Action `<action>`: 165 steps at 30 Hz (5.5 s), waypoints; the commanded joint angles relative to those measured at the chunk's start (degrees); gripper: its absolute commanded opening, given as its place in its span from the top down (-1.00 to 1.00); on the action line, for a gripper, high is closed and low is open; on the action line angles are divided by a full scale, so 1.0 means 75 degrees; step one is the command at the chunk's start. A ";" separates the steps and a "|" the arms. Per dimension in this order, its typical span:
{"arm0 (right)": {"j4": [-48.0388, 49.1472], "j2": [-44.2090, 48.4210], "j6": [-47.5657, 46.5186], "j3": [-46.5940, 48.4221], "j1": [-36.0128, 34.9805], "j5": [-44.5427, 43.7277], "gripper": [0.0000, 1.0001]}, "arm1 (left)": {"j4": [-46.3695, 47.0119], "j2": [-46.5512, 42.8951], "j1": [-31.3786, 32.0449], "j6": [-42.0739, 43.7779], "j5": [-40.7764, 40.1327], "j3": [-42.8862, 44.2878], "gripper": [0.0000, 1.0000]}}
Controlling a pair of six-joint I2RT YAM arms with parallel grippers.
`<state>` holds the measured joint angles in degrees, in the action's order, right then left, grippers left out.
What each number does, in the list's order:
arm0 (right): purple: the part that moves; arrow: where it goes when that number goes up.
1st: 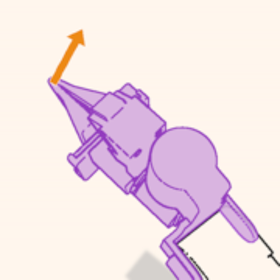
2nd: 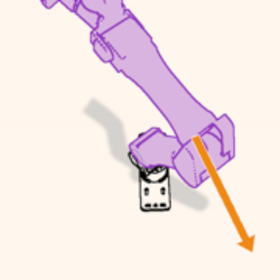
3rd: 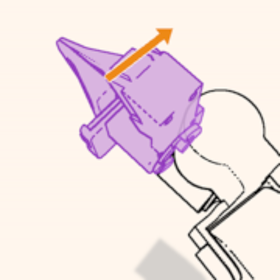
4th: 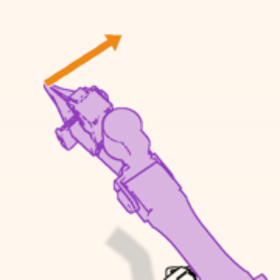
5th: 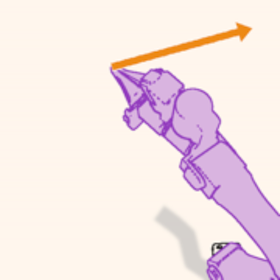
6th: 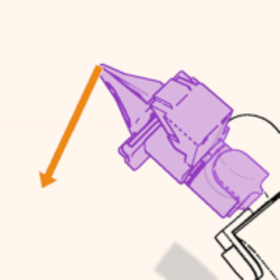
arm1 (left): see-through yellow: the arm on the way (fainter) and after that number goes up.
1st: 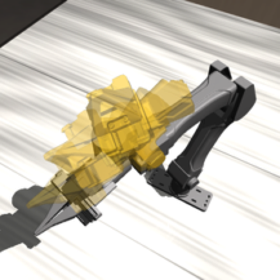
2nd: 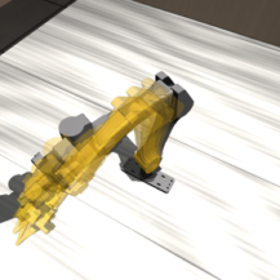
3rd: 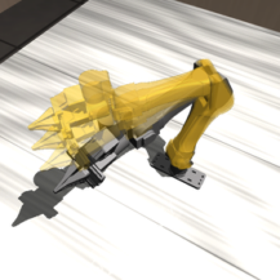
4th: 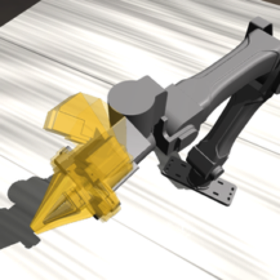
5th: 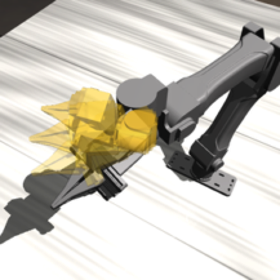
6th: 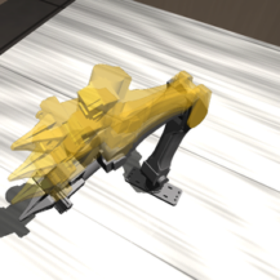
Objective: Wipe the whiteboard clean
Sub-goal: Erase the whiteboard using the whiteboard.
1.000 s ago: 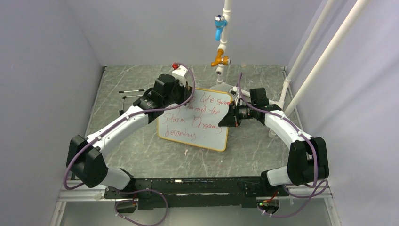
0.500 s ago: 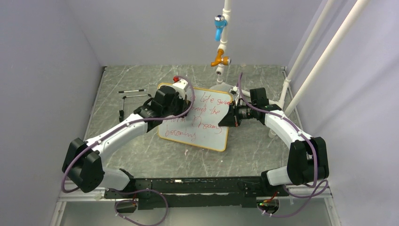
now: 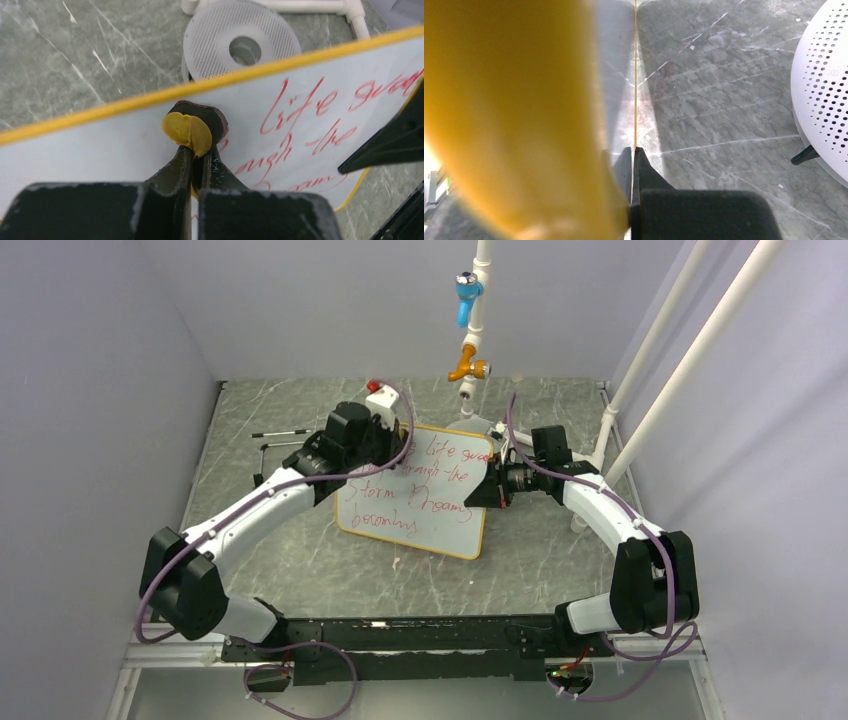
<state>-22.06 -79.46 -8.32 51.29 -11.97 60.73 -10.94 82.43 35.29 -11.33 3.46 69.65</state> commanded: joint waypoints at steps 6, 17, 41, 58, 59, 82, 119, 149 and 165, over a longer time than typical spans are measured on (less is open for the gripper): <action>0.0122 0.0122 -0.0693 0.0228 -0.0174 0.0020 1.00 | 0.0680 -0.0724 0.0090 -0.0317 0.0174 -0.1736 1.00; 0.0083 0.0167 -0.0742 0.0240 -0.0172 0.0003 1.00 | -0.0156 0.0351 -0.0206 0.0432 0.0397 0.0872 1.00; 0.0081 0.0147 -0.0762 0.0232 -0.0197 0.0005 1.00 | -0.0483 0.0339 0.0065 0.1417 0.0277 0.0522 1.00; 0.0064 0.0150 -0.0787 0.0237 -0.0209 0.0019 1.00 | -0.0052 -0.0515 -0.0221 0.1417 0.0130 -0.0889 1.00; 0.0074 0.0140 -0.0789 0.0239 -0.0206 0.0019 1.00 | -0.0013 -0.0579 -0.0225 0.1420 0.0136 -0.0923 1.00; 0.0063 0.0154 -0.0813 0.0240 -0.0217 -0.0027 1.00 | 0.0052 -0.0651 -0.0489 0.1345 0.0225 -0.0855 1.00; 0.0019 0.0137 -0.0859 0.0263 -0.0250 -0.0106 1.00 | 0.0084 -0.0597 -0.0090 0.0718 -0.0268 -0.0293 1.00; -0.0089 0.0152 -0.1029 0.0299 -0.0256 -0.0122 1.00 | 0.0826 -0.1319 -0.0053 0.0475 -0.0420 -0.1404 1.00; -0.0095 0.0161 -0.1036 0.0310 -0.0255 -0.0127 1.00 | 0.0835 -0.0434 0.0923 0.0453 -0.1690 -0.0712 1.00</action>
<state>-20.91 -79.46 -13.13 51.81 -12.95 60.31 -6.59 79.46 44.38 -7.99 -4.10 63.83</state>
